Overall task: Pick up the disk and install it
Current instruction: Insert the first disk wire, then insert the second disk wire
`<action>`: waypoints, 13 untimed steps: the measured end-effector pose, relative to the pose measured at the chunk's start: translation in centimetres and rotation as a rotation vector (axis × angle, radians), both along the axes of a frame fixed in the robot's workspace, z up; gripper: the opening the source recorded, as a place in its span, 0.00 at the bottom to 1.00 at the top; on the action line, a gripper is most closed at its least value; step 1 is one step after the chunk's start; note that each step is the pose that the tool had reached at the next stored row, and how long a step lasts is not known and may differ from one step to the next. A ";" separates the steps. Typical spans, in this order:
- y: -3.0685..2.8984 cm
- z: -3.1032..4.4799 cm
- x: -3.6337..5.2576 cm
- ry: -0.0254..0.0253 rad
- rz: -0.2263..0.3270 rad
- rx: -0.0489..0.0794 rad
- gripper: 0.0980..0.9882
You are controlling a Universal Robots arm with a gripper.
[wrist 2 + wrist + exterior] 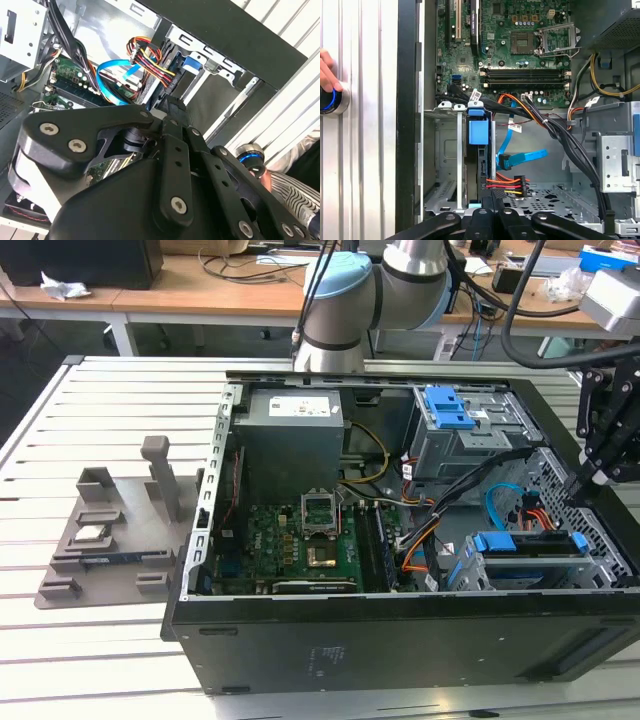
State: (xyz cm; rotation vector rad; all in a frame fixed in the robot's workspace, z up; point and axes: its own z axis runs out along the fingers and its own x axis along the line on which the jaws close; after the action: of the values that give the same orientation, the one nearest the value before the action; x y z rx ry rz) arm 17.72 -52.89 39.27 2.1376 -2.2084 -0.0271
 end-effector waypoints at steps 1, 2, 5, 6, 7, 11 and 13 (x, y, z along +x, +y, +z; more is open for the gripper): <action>0.00 0.01 0.00 0.0000 0.000 0.000 0.01; 0.01 0.00 0.00 0.0000 0.000 0.000 0.01; 0.01 0.00 0.00 0.0000 0.000 0.000 0.01; 0.01 0.00 0.00 0.0000 0.000 0.000 0.01; 0.01 0.00 0.00 0.0000 0.000 0.000 0.01; 0.02 0.00 0.00 0.0000 0.000 0.000 0.01; -0.07 0.00 0.00 0.0000 0.000 0.000 0.01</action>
State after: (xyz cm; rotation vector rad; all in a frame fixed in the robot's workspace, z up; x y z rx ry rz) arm 17.73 -52.96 39.26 2.1377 -2.2083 -0.0272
